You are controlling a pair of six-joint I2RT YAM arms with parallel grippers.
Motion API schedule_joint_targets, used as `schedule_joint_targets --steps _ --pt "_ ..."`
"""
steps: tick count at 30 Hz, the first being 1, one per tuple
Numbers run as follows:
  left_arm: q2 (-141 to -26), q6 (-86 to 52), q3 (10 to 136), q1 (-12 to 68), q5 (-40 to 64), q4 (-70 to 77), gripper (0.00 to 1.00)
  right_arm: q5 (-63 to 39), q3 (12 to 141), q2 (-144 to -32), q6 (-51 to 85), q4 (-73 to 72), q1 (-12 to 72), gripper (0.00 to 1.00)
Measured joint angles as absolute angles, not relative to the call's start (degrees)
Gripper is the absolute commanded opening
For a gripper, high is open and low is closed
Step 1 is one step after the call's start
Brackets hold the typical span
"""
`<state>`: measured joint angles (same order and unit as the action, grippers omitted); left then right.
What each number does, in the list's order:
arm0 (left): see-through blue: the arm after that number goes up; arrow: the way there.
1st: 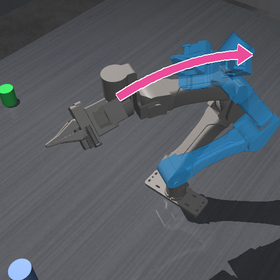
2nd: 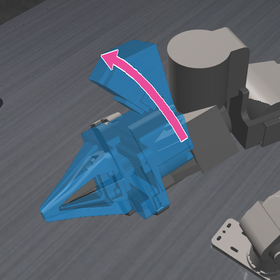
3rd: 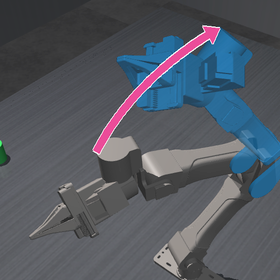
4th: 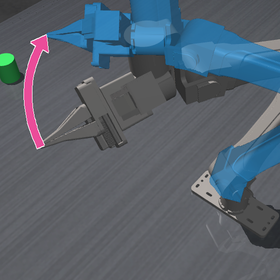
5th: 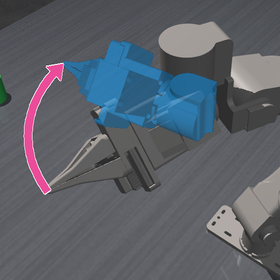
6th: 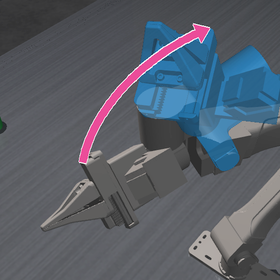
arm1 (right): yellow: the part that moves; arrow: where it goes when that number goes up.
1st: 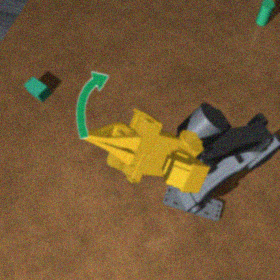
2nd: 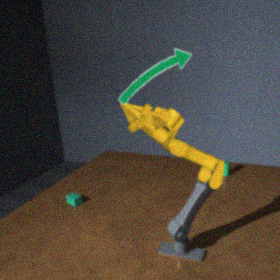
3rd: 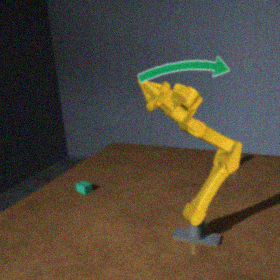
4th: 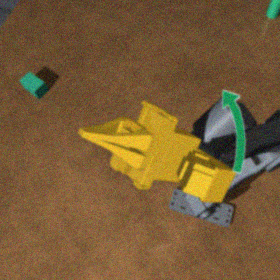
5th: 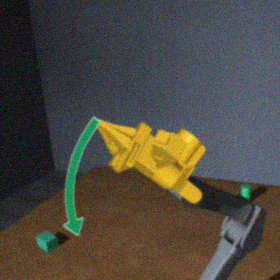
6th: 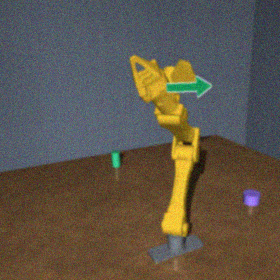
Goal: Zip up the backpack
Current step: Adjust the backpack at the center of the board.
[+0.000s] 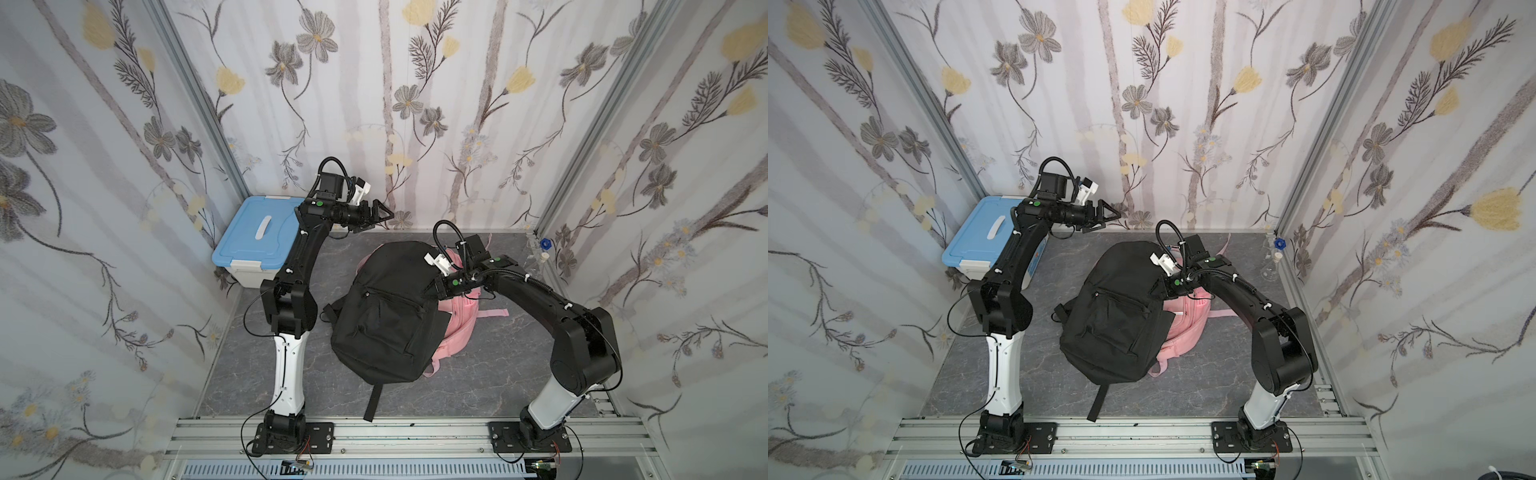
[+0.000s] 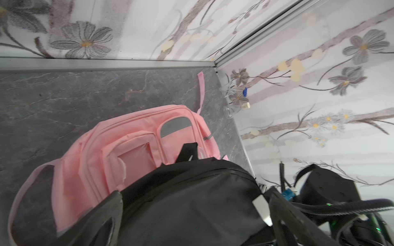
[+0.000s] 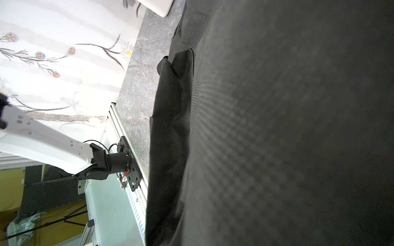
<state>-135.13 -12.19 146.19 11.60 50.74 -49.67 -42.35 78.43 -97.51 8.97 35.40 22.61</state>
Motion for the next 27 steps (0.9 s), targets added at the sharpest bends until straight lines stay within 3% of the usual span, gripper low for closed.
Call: schedule_joint_targets --steps 5,12,18,27 --pt "-140.3 0.1 154.3 10.6 52.2 -60.5 1.0 -44.7 80.2 -97.9 6.8 37.0 22.2 0.0" --pt "-146.3 9.8 155.2 4.9 68.0 -63.7 1.0 -51.3 82.6 -99.8 4.6 39.2 22.5 0.0" --pt "-151.2 2.8 154.5 4.6 82.5 -52.8 1.0 -55.8 85.2 -102.4 2.7 42.2 24.2 0.0" --pt "-152.7 -5.0 154.4 6.2 88.1 -42.4 1.0 -58.2 95.0 -108.5 1.8 46.9 24.4 0.0"
